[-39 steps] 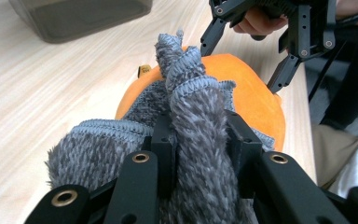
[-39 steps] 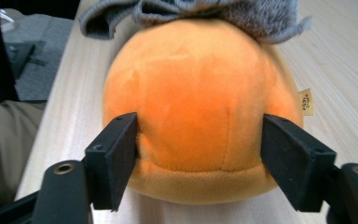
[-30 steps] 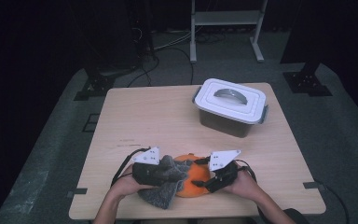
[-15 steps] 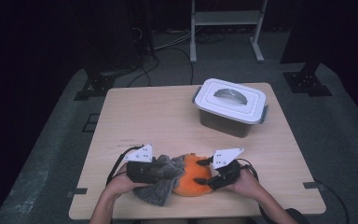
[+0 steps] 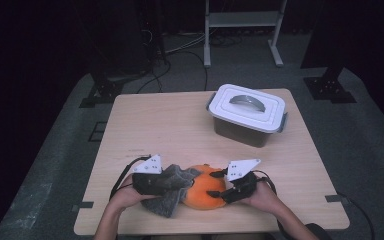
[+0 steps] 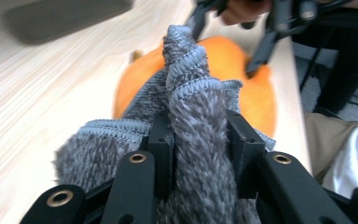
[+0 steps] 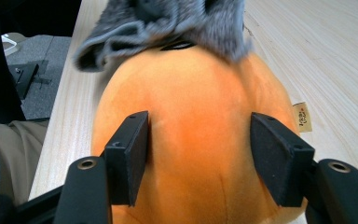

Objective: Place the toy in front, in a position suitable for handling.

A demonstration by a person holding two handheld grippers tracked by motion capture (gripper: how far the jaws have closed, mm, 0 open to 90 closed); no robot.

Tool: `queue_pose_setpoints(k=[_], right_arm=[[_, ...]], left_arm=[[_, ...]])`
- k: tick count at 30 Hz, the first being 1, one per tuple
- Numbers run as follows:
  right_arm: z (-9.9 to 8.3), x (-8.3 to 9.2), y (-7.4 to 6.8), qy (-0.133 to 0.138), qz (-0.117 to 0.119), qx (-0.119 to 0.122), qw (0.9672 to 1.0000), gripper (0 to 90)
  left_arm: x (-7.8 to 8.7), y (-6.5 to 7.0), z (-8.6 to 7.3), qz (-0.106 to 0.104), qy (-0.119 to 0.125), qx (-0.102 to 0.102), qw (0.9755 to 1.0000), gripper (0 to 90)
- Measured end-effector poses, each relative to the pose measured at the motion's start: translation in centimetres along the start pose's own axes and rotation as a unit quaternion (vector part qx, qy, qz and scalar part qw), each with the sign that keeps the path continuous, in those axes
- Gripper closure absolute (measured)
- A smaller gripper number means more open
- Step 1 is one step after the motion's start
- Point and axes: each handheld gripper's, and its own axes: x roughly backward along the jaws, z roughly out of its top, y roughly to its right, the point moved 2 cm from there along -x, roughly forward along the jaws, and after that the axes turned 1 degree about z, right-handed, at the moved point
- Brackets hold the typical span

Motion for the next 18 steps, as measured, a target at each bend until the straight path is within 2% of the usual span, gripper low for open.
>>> queue_pose_setpoints(k=[1, 3, 5, 6, 7, 8, 9, 10, 12, 13, 14, 15, 16, 17, 18], right_arm=[[0.0, 0.0, 0.0, 0.000, 0.000, 0.000, 1.0000, 38.5], [0.0, 0.0, -0.1, -0.001, 0.000, 0.004, 1.0000, 38.6], [0.1, -0.1, -0.2, -0.004, -0.002, 0.011, 0.9999, 38.9], [0.1, -0.1, -0.4, -0.008, -0.004, 0.020, 0.9998, 40.2], [0.1, -0.1, -0.4, -0.008, -0.004, 0.020, 0.9998, 40.2], [0.2, 0.0, -0.7, -0.011, 0.000, 0.030, 0.9995, 41.3], [0.2, 0.0, -0.7, -0.011, 0.000, 0.030, 0.9995, 41.3], [0.3, 0.0, -1.0, -0.013, 0.005, 0.041, 0.9991, 41.6], [0.5, 0.0, -1.6, -0.020, 0.011, 0.060, 0.9979, 40.4], [0.6, 0.1, -1.6, -0.020, 0.014, 0.059, 0.9980, 38.7], [0.7, 0.3, -1.5, -0.016, 0.022, 0.049, 0.9984, 35.2], [0.7, 0.3, -1.5, -0.016, 0.022, 0.049, 0.9984, 35.2], [0.9, 1.0, -1.0, 0.011, 0.032, 0.024, 0.9991, 32.3], [0.9, 1.0, -1.0, 0.011, 0.032, 0.024, 0.9991, 32.3], [1.2, 1.7, -0.1, 0.036, 0.021, -0.016, 0.9990, 25.8]], left_arm=[[0.1, -0.2, -0.2, 0.003, 0.000, 0.005, 1.0000, 66.7], [0.1, -0.2, -0.4, -0.002, 0.003, 0.008, 1.0000, 66.0], [0.1, -0.1, -0.1, -0.007, 0.004, 0.005, 1.0000, 66.0], [0.0, 0.4, 0.5, -0.025, 0.029, 0.008, 0.9992, 66.1], [0.0, 0.4, 0.5, -0.025, 0.029, 0.008, 0.9992, 66.0], [-0.3, 1.0, 1.4, -0.040, 0.048, 0.001, 0.9980, 66.0], [-0.3, 1.0, 1.4, -0.040, 0.048, 0.001, 0.9980, 66.0], [-0.5, 1.2, 1.7, -0.041, 0.042, -0.004, 0.9983, 66.0], [-1.4, 1.5, 1.5, -0.033, 0.008, -0.016, 0.9993, 66.1], [-1.4, 1.5, 1.5, -0.033, 0.008, -0.016, 0.9993, 66.3], [-1.6, 1.5, 1.0, -0.035, -0.009, -0.018, 0.9992, 66.7], [-1.6, 1.5, 1.0, -0.035, -0.009, -0.018, 0.9992, 67.1], [-1.4, 1.4, 0.7, -0.036, -0.019, -0.023, 0.9989, 67.4], [-1.4, 1.4, 0.7, -0.036, -0.019, -0.023, 0.9989, 67.5], [-1.2, 1.5, 0.5, -0.046, -0.030, -0.026, 0.9982, 67.4]])
